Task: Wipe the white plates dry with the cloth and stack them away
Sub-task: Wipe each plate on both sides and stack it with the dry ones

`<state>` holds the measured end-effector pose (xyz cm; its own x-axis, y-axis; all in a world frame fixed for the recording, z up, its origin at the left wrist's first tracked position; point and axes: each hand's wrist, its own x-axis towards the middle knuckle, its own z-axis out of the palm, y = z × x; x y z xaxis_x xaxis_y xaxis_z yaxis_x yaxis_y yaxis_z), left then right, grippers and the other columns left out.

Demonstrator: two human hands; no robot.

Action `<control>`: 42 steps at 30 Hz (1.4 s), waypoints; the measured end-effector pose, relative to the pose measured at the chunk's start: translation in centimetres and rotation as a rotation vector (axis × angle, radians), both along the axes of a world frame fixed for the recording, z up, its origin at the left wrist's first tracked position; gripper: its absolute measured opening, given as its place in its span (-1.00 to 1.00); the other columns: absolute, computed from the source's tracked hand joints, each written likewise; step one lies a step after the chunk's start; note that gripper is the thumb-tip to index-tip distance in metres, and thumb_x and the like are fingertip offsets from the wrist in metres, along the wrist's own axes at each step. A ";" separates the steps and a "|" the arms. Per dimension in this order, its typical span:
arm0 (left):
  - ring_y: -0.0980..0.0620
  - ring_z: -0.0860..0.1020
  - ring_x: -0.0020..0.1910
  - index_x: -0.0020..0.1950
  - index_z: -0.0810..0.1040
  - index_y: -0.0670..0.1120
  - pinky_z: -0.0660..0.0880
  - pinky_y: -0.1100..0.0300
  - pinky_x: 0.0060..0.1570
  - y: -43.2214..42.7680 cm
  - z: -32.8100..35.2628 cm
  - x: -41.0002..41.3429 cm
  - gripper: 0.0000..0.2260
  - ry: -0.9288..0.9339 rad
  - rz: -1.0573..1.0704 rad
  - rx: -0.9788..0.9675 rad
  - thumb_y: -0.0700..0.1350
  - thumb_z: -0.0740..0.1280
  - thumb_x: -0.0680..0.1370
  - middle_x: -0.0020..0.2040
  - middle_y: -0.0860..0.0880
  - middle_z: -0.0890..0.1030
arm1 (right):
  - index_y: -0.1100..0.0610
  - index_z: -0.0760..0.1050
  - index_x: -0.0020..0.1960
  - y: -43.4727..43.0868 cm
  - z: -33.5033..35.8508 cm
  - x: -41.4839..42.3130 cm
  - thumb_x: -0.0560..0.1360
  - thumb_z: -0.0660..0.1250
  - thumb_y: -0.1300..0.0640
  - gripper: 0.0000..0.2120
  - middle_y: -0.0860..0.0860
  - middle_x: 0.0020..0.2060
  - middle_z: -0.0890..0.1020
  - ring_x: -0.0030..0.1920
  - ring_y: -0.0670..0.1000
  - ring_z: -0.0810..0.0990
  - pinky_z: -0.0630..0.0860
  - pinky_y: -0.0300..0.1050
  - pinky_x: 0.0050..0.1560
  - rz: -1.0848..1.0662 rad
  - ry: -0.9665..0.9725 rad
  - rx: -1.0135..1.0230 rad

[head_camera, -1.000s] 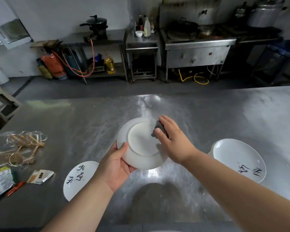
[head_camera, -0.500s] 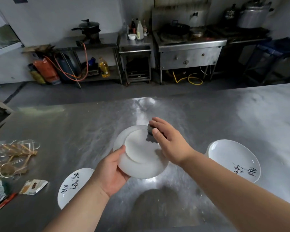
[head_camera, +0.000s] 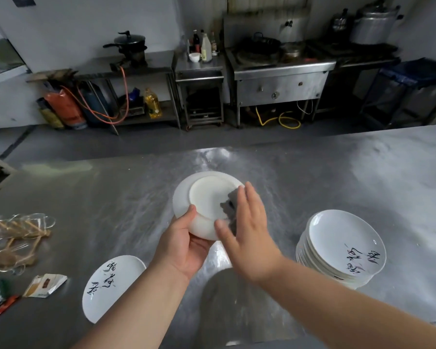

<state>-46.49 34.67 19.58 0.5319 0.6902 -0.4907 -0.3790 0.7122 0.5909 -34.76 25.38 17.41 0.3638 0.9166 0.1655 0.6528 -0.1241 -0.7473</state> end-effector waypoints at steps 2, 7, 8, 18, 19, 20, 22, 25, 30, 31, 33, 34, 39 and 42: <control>-0.20 0.68 0.20 0.39 0.56 -0.25 0.68 0.02 -0.10 -0.3 0.3 0.6 -0.56 0.022 -0.043 -0.091 0.05 0.19 0.71 0.25 -0.26 0.67 | 0.03 -0.31 0.68 -1.9 -1.1 -2.1 0.54 -0.09 -0.55 -0.02 -0.11 0.62 -0.42 0.60 0.01 -0.51 -0.35 -0.03 0.60 0.078 -0.033 0.001; -0.17 0.71 0.14 0.38 0.55 -0.24 0.65 -0.05 -0.02 -0.5 0.6 1.5 -0.66 0.016 0.006 -0.051 -0.07 0.22 0.72 0.20 -0.26 0.69 | -0.05 0.09 0.66 -1.5 -0.5 1.7 0.62 0.25 -0.29 -0.27 -0.08 0.64 0.13 0.63 -0.18 0.08 0.06 -0.37 0.54 -0.144 0.281 0.095; -0.13 0.73 0.08 0.36 0.57 -0.21 0.67 -0.03 -0.07 -0.5 0.8 1.6 -0.70 0.010 0.006 -0.037 -0.09 0.22 0.72 0.17 -0.22 0.71 | -0.10 0.27 0.54 -1.4 0.4 3.6 0.64 0.28 -0.23 -0.47 -0.02 0.50 0.41 0.49 -0.15 0.39 0.30 -0.32 0.44 -0.234 0.411 0.085; -0.05 0.74 -0.06 0.36 0.58 0.05 0.66 0.02 -0.25 -3.7 -1.3 6.7 -0.73 0.199 -0.295 0.067 -0.11 0.33 0.66 0.15 -0.07 0.73 | 0.21 0.43 -0.15 -10.3 3.1 16.0 0.72 0.24 0.04 -0.67 0.12 -0.36 0.33 -0.51 0.00 0.23 0.19 -0.23 -0.54 -0.236 0.768 -0.341; -0.05 0.74 -0.07 0.33 0.59 0.04 0.65 0.03 -0.26 -4.4 -1.5 7.7 -0.76 0.231 -0.349 0.075 -0.12 0.32 0.68 0.13 -0.07 0.74 | 0.21 0.41 -0.14 -11.4 3.0 16.5 0.72 0.23 0.05 -0.68 0.10 -0.39 0.33 -0.52 0.00 0.22 0.16 -0.25 -0.56 -0.274 0.784 -0.387; -0.06 0.73 -0.06 0.32 0.60 0.03 0.64 0.03 -0.25 -4.8 -1.8 8.6 -0.78 0.273 -0.405 0.092 -0.11 0.32 0.69 0.14 -0.07 0.74 | 0.21 0.40 -0.15 -12.5 2.7 17.1 0.71 0.24 0.04 -0.68 0.08 -0.43 0.33 -0.54 0.01 0.21 0.14 -0.28 -0.57 -0.317 0.794 -0.430; -0.07 0.73 -0.02 0.29 0.60 -0.04 0.65 0.02 -0.18 -5.9 -2.3 10.8 -0.81 0.378 -0.508 0.162 -0.08 0.34 0.69 0.12 -0.08 0.74 | 0.13 0.38 -0.24 -14.4 2.3 18.3 0.67 0.28 -0.03 -0.62 0.04 -0.51 0.33 -0.55 0.03 0.19 0.12 -0.32 -0.53 -0.426 0.817 -0.492; -0.03 0.69 -0.07 0.20 0.64 -0.12 0.63 0.07 -0.19 -7.3 -2.8 13.6 -0.79 0.559 -0.594 0.305 -0.01 0.41 0.65 0.02 -0.04 0.75 | 0.06 0.34 -0.34 -16.7 1.6 20.3 0.64 0.31 -0.03 -0.58 0.02 -0.52 0.32 -0.54 0.02 0.17 0.09 -0.29 -0.46 -0.523 0.849 -0.482; -0.01 0.32 -0.31 0.10 0.61 -0.11 0.22 0.17 -0.37 -8.8 -3.8 17.5 -0.64 0.851 -0.802 0.652 0.20 0.38 0.62 -0.19 0.07 0.46 | 0.18 0.42 -0.23 -19.7 1.3 23.4 0.68 0.29 0.09 -0.67 0.02 -0.54 0.41 -0.65 -0.06 0.29 0.19 -0.31 -0.63 -0.578 0.945 -0.353; -0.04 0.18 -0.32 0.04 0.55 -0.16 0.10 0.15 -0.38 -8.8 -4.0 18.3 -0.56 0.802 -0.784 0.605 0.24 0.35 0.62 -0.24 0.02 0.31 | 0.20 0.43 -0.18 -20.1 1.2 24.1 0.69 0.28 0.11 -0.71 0.05 -0.50 0.42 -0.62 -0.05 0.34 0.25 -0.29 -0.62 -0.576 0.972 -0.301; -0.01 0.09 -0.36 -0.06 0.44 -0.10 0.02 0.15 -0.39 -8.9 -4.2 19.7 -0.46 0.656 -0.703 0.443 0.41 0.21 0.59 -0.29 -0.01 0.21 | 0.21 0.50 -0.10 -20.9 0.5 25.7 0.69 0.30 0.06 -0.73 0.14 -0.34 0.48 -0.45 0.02 0.45 0.38 -0.20 -0.46 -0.552 1.028 -0.183; 0.02 0.12 -0.40 -0.08 0.46 -0.10 0.05 0.17 -0.43 -8.9 -4.3 20.4 -0.39 0.585 -0.665 0.374 0.48 0.12 0.57 -0.33 0.00 0.25 | 0.19 0.56 -0.08 -21.2 0.1 26.3 0.68 0.31 -0.02 -0.70 0.16 -0.28 0.50 -0.38 0.07 0.47 0.40 -0.14 -0.39 -0.545 1.038 -0.143; 0.05 0.40 -0.42 -0.05 0.62 -0.09 0.37 0.22 -0.45 -9.4 -5.7 22.5 -0.78 0.544 -0.559 0.484 -0.04 0.28 0.72 -0.27 -0.08 0.52 | 0.06 0.58 -0.13 -22.2 -1.7 28.0 0.46 0.54 -0.18 -0.67 0.12 -0.33 0.60 -0.33 0.11 0.55 0.45 0.01 -0.20 -0.443 0.875 -0.087; -0.04 0.60 -0.18 0.18 0.49 0.11 0.51 0.03 -0.18 -9.2 -7.4 22.9 -0.75 0.611 -0.510 0.643 -0.24 0.31 0.65 -0.01 -0.09 0.69 | -0.04 0.50 0.10 -22.0 -3.2 28.0 0.53 0.53 0.06 -0.75 0.05 -0.35 0.68 -0.35 0.19 0.62 0.57 0.09 -0.30 -0.463 0.647 -0.174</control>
